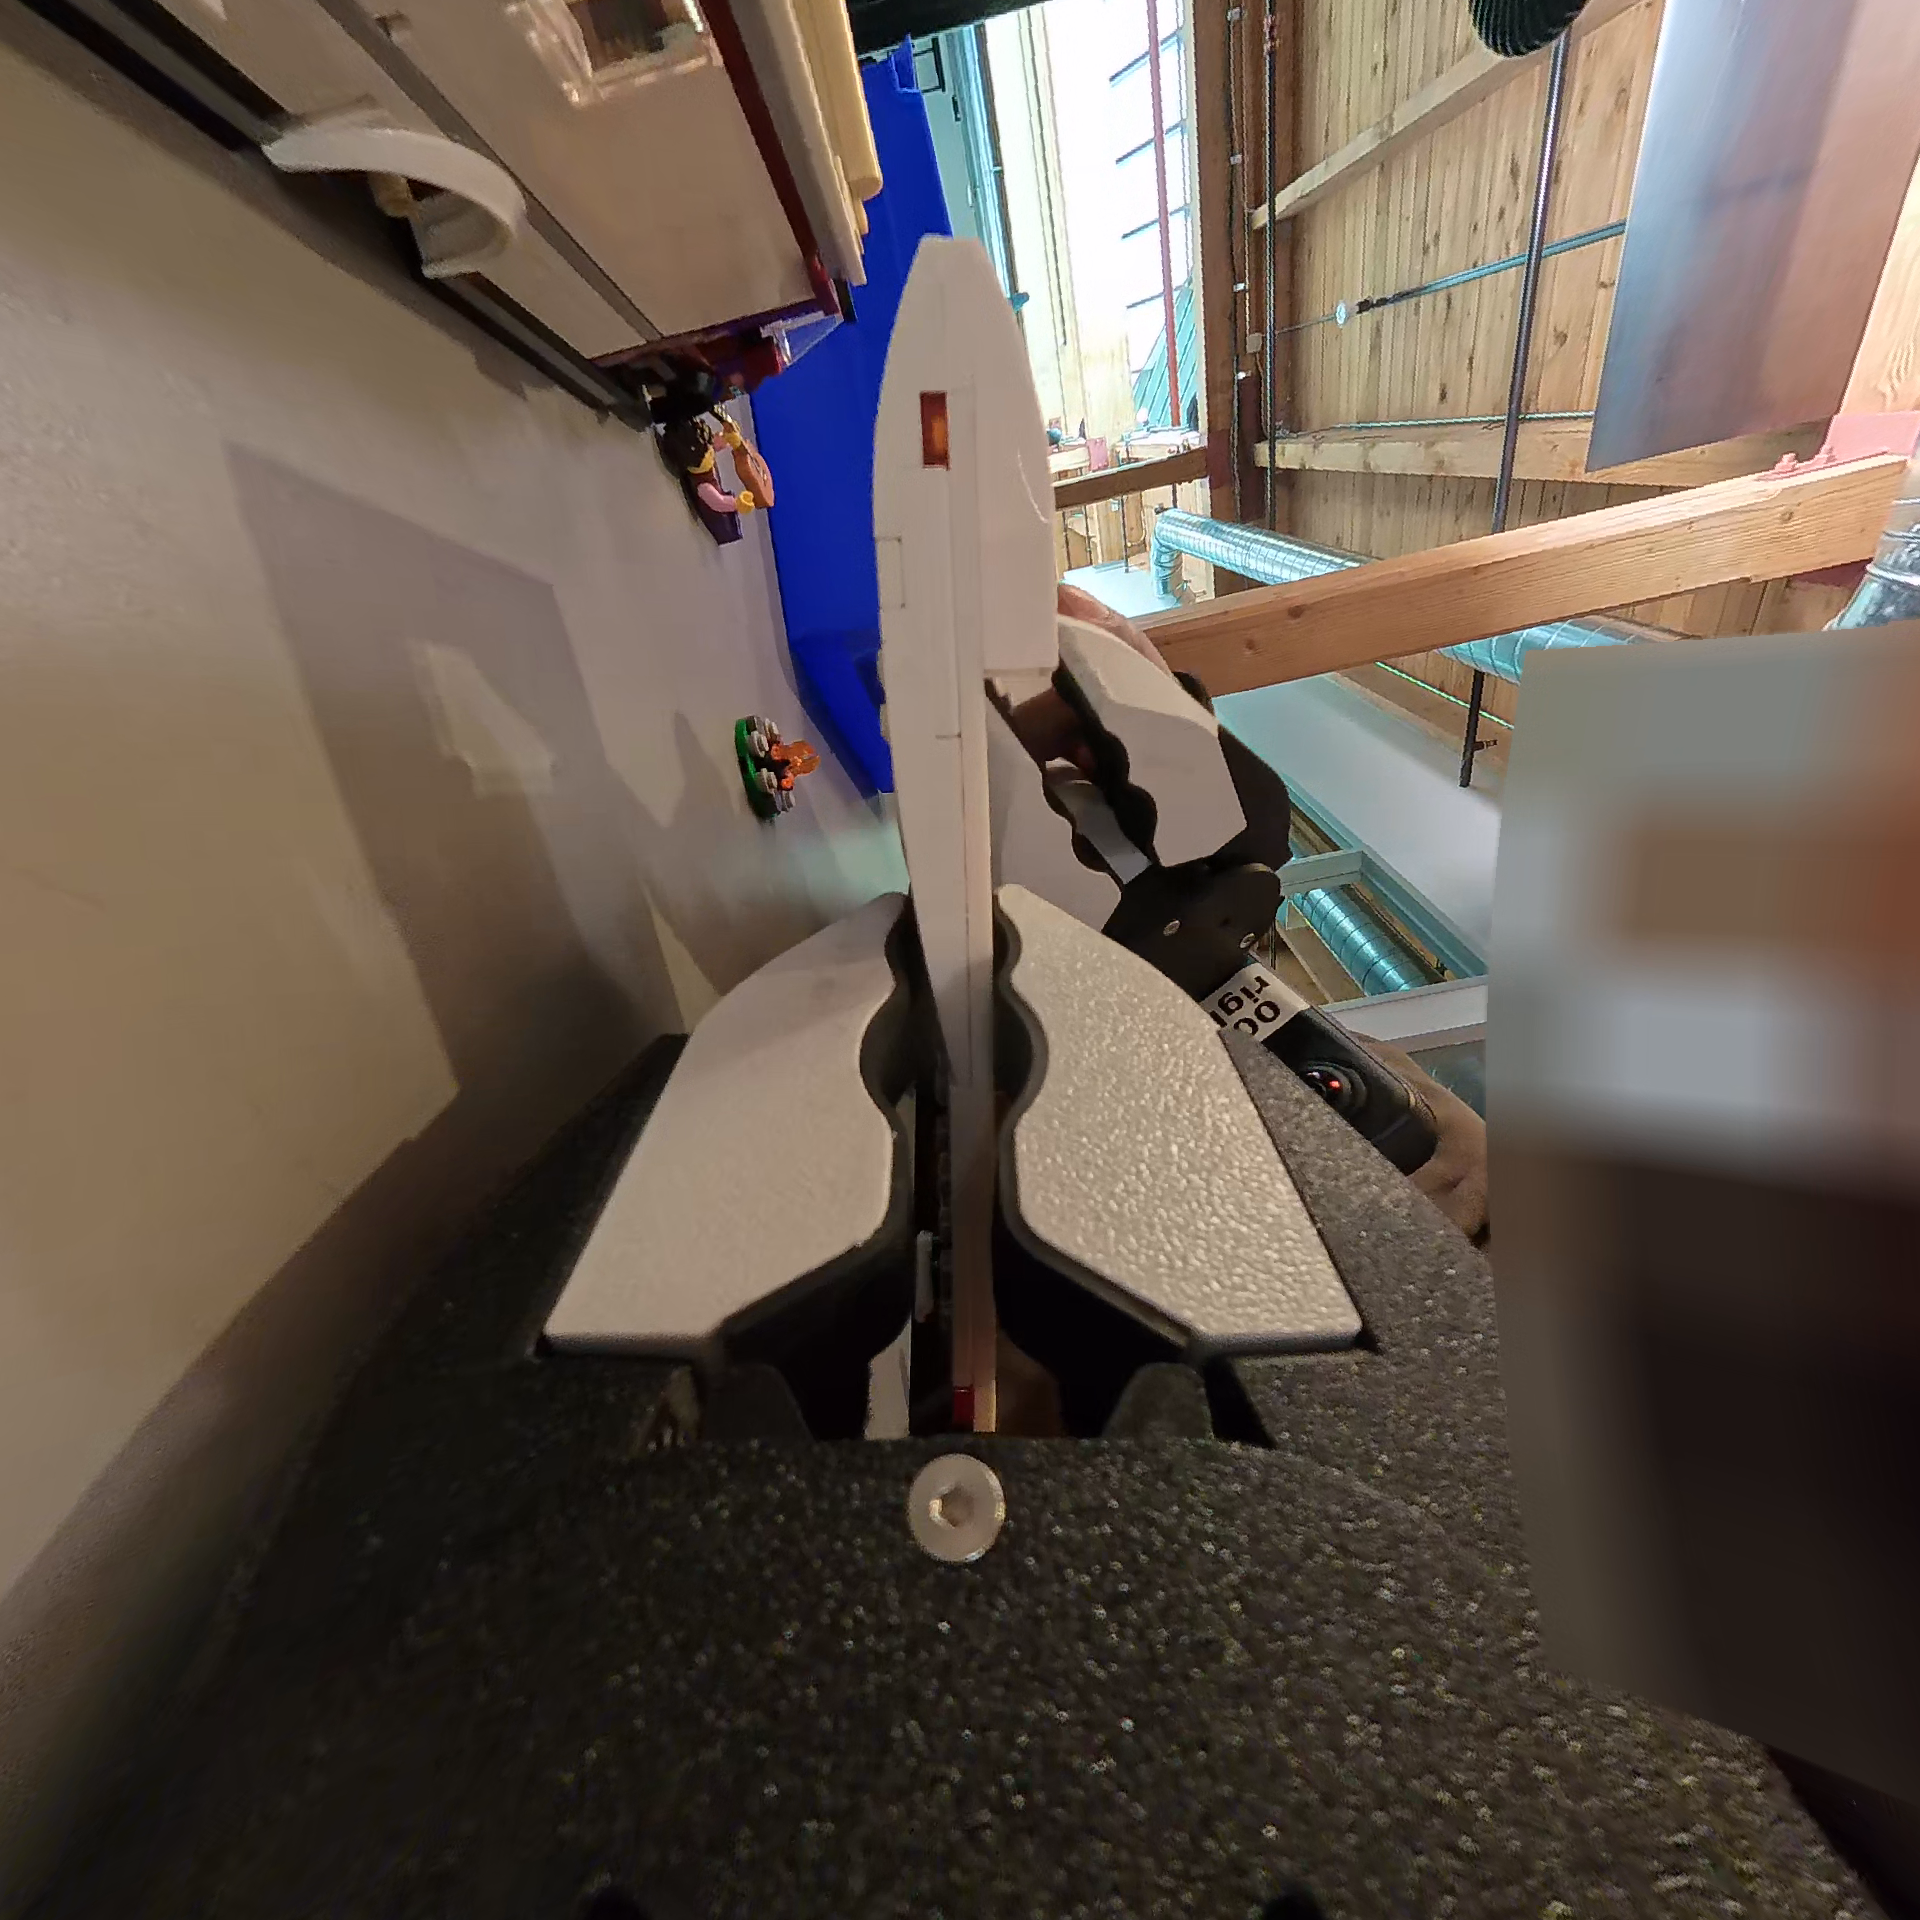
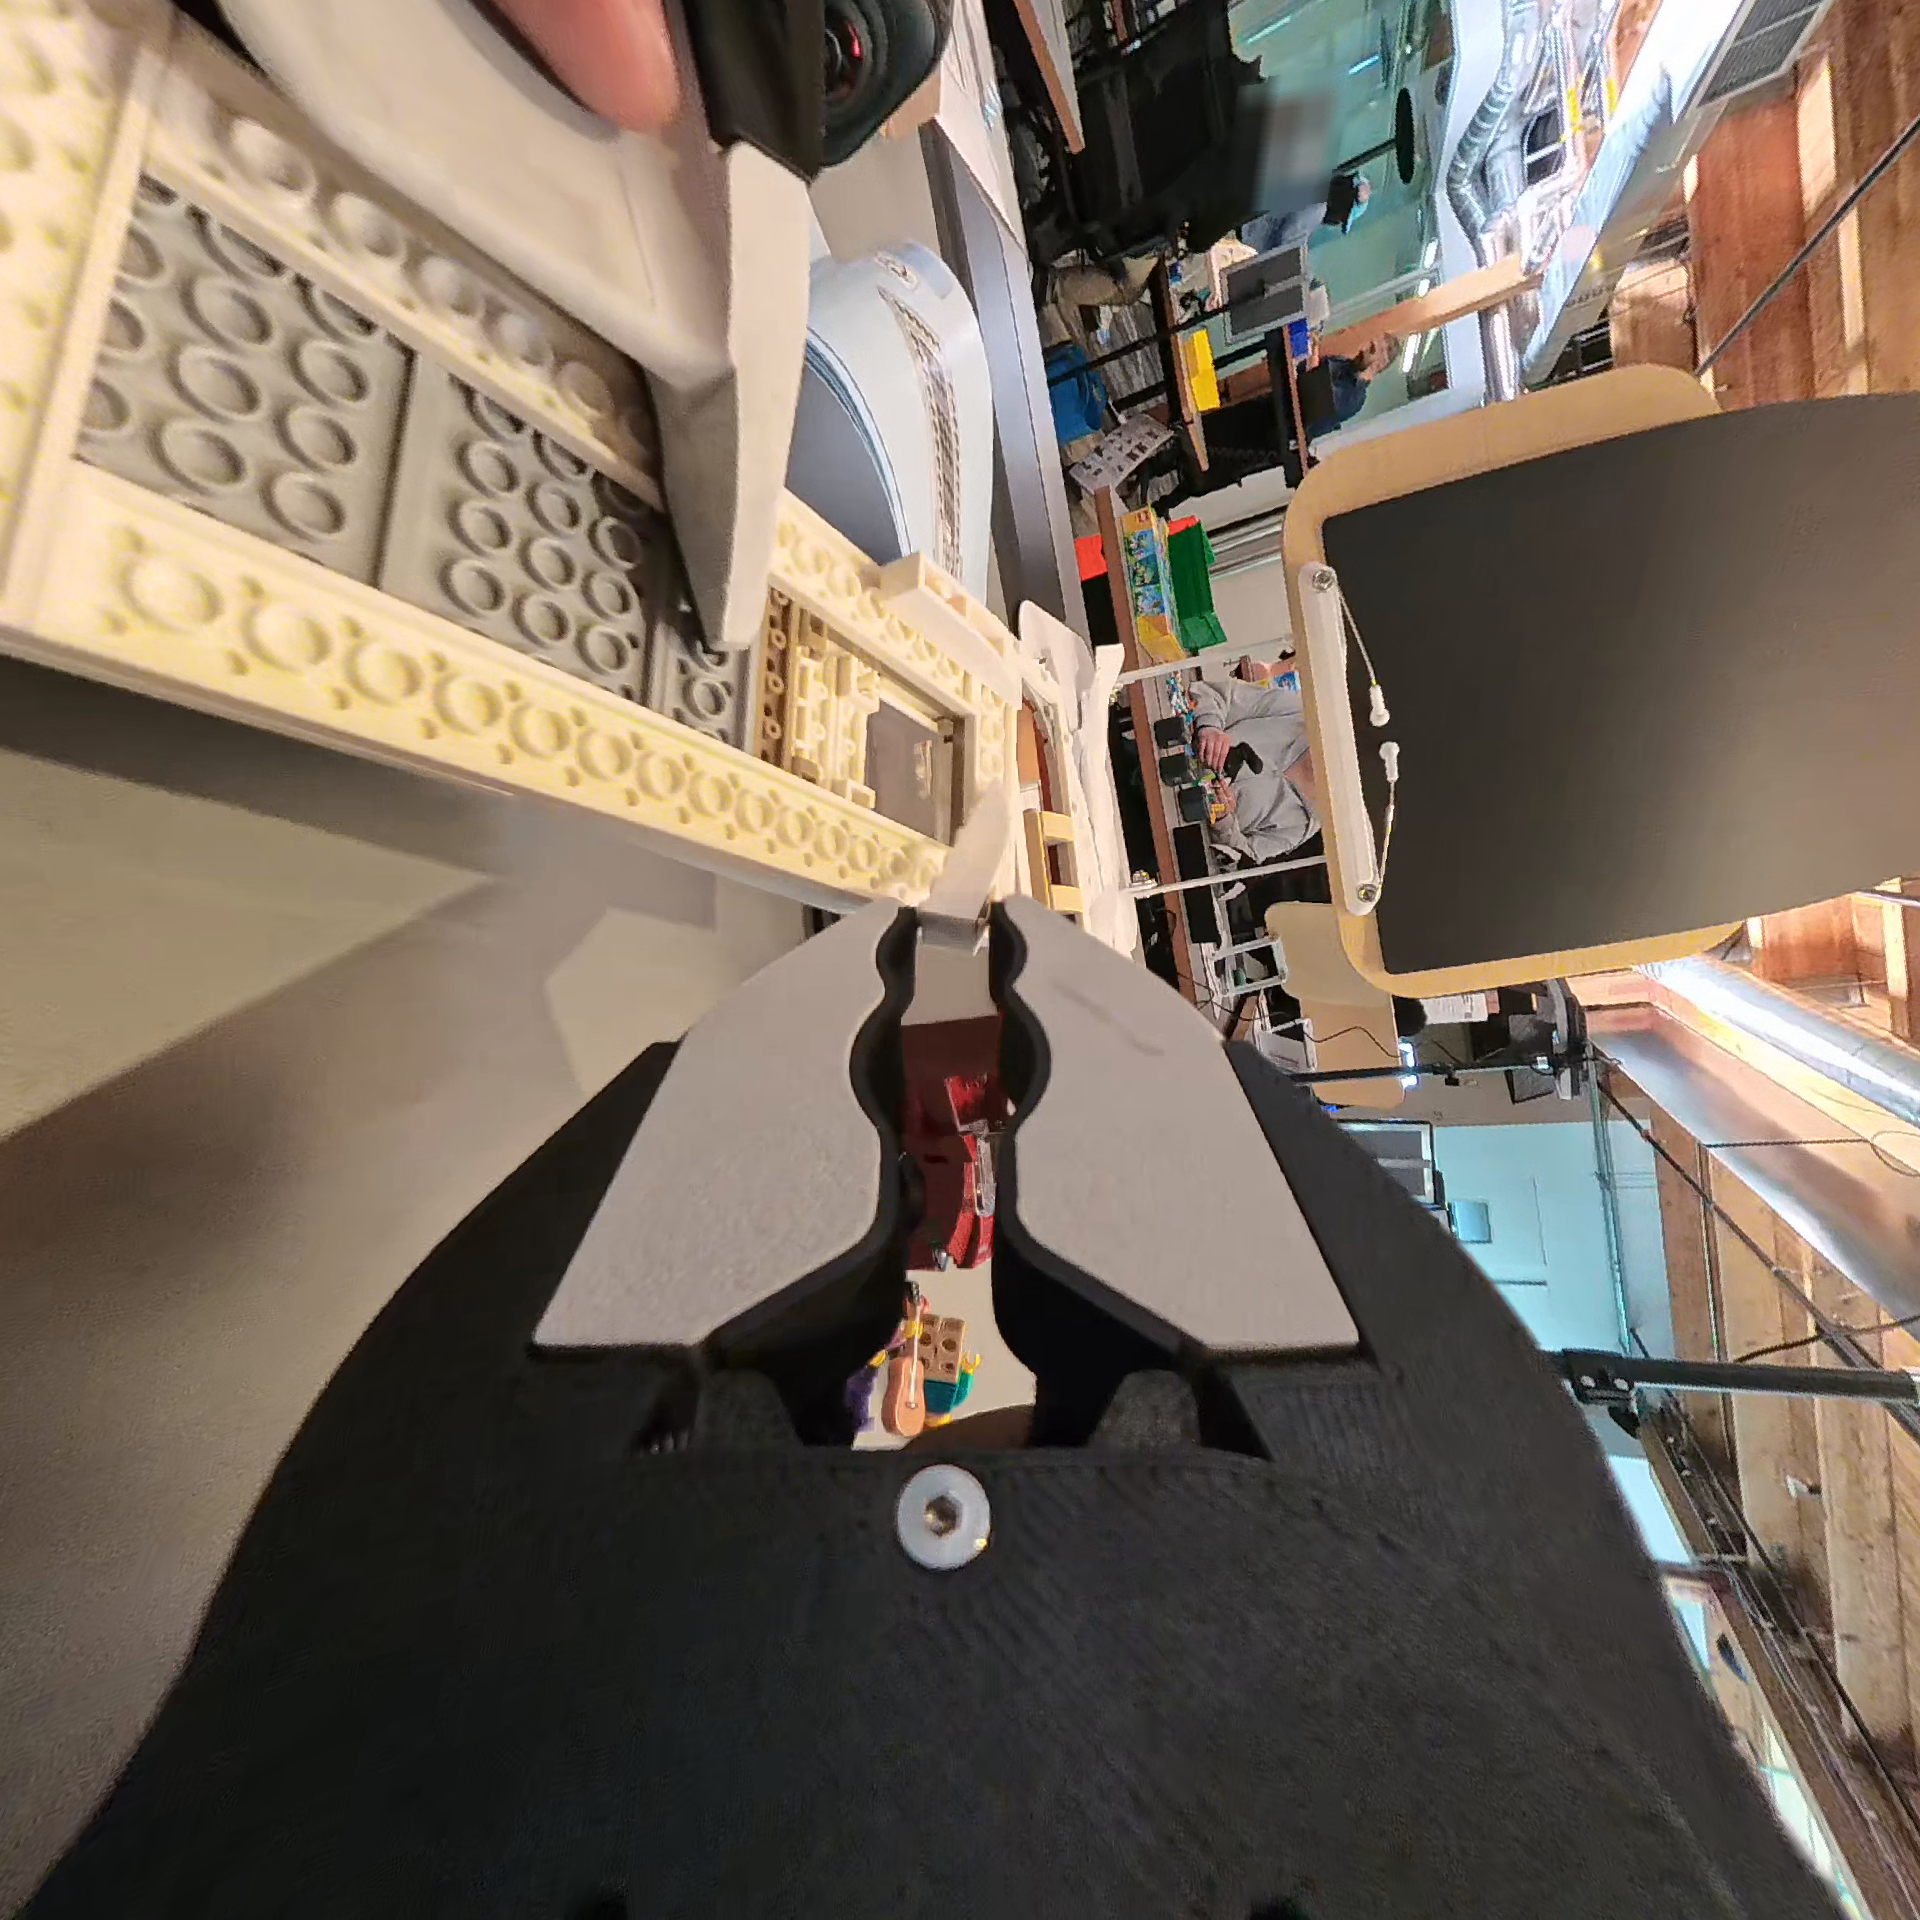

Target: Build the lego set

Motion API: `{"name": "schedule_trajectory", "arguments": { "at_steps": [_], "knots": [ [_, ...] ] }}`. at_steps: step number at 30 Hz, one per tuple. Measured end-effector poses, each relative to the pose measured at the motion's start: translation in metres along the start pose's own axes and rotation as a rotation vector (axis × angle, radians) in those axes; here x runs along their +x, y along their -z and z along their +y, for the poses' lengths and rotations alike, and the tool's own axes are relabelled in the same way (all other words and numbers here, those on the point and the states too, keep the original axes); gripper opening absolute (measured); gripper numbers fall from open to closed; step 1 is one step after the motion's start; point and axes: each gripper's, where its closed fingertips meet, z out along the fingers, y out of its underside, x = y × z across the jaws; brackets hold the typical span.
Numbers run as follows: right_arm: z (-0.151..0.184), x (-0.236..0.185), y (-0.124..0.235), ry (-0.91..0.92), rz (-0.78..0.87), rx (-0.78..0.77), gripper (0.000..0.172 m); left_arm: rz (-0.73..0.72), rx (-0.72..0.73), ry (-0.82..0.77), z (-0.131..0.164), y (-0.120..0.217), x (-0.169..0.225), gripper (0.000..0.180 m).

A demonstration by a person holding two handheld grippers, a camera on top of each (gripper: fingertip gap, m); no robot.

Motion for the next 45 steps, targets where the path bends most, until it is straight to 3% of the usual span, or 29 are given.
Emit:
{"name": "schedule_trajectory", "arguments": {
  "at_steps": [15,18,24,36,45],
  "knots": [
    [-0.010,-0.016,0.008,0.040,-0.130,0.086,0.015,-0.026,-0.005,0.005,0.001,0.000,-0.004,0.011],
    [-0.005,-0.026,0.007,0.032,-0.204,0.068,0.032,-0.013,-0.008,0.001,0.001,-0.001,-0.002,0.011],
    [-0.004,-0.028,0.010,0.021,-0.254,0.079,0.035,-0.011,-0.001,0.010,0.000,0.000,-0.002,0.011],
    [-0.051,-0.048,0.029,0.038,-0.359,0.275,0.048,-0.047,0.016,0.001,-0.001,0.001,-0.006,0.010],
    [-0.039,-0.061,0.022,0.091,-0.397,0.205,0.051,-0.056,0.028,0.005,-0.002,0.002,-0.007,0.010]
  ]
}}
